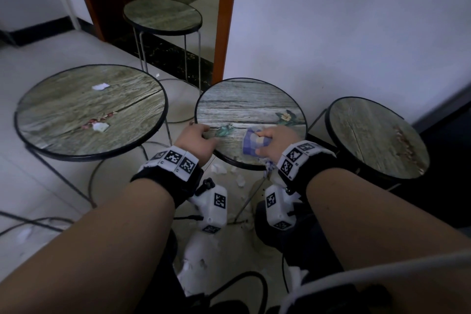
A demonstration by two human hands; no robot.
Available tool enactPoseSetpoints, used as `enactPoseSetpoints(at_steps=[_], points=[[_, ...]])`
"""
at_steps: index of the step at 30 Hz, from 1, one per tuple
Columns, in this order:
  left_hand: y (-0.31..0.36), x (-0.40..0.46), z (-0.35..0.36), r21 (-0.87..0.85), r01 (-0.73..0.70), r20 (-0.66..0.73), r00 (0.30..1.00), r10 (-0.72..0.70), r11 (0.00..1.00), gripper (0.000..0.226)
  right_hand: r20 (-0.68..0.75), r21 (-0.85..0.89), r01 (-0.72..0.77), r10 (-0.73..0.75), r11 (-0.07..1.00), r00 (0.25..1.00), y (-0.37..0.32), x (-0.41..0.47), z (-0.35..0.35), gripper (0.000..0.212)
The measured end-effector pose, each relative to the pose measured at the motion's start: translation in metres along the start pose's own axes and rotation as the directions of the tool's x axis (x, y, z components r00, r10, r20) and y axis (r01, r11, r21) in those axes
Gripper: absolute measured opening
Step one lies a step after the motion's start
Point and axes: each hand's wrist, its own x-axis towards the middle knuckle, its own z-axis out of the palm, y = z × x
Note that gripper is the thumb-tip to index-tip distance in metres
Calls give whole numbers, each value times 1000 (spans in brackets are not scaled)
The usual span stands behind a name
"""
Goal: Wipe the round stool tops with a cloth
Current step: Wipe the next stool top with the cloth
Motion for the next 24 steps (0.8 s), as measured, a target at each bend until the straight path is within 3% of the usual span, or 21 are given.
enactPoseSetpoints(at_steps=[8,24], points=[[-1,1,6,-34,-26,-40,999,24,999,45,-1,-29,7,-7,1000,1000,2,-14,-1,56],[7,-1,14,-36,-24,-62,998,22,999,40,50,143,-17,10,990,999,8,-23,2,54]])
